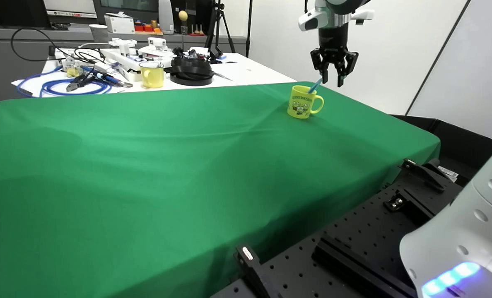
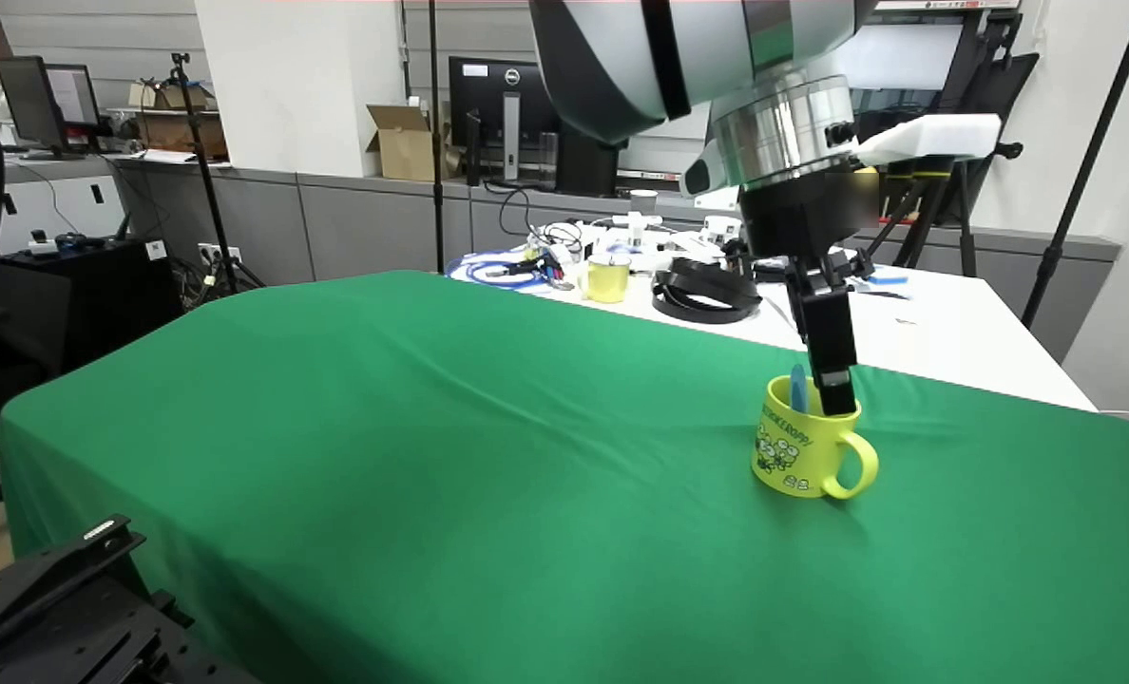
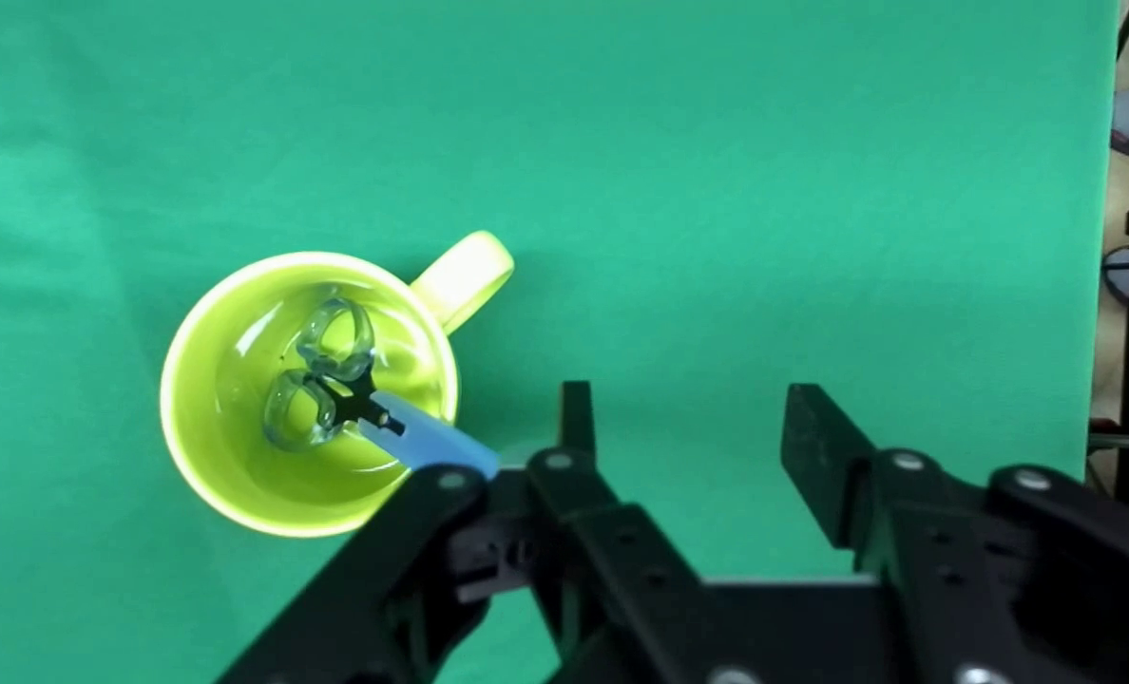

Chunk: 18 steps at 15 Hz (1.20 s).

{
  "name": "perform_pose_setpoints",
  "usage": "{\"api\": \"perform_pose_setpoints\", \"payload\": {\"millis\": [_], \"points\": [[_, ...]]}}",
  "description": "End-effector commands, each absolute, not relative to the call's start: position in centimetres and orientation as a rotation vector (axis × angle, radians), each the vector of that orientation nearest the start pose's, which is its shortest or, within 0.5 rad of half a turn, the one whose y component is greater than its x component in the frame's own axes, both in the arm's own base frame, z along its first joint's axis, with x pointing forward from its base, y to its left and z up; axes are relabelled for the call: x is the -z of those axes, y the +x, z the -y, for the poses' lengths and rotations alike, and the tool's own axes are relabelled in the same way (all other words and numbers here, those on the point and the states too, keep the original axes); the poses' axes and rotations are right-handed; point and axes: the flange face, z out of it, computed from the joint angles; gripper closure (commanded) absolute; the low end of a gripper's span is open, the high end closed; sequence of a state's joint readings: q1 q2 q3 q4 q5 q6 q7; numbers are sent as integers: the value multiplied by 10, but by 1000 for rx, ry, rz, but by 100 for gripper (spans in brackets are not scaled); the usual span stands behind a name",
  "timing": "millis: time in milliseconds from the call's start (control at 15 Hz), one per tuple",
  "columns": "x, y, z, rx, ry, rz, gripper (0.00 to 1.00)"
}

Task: Remove the blue scissors from the yellow mug

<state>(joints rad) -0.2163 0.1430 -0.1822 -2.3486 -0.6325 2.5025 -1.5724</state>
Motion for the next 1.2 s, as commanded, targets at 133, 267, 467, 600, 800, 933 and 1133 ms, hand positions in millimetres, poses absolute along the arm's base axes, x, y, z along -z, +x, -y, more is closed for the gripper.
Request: {"api": "perform_pose_setpoints", "payload": {"millis": [133, 267, 467, 600, 800, 933, 1133], "points": [[-294, 475, 195, 418, 1887, -2063, 0], [-307, 474, 194, 372, 1844, -2008, 0], [-318, 472, 193, 318, 1801, -1957, 0], [-320, 468, 192, 283, 1798, -1928, 0], [-316, 459, 190, 239, 1851, -1866, 0], [-308, 453, 187, 221, 1885, -1847, 0], [-296, 448, 181, 197, 1911, -1842, 0]]}}
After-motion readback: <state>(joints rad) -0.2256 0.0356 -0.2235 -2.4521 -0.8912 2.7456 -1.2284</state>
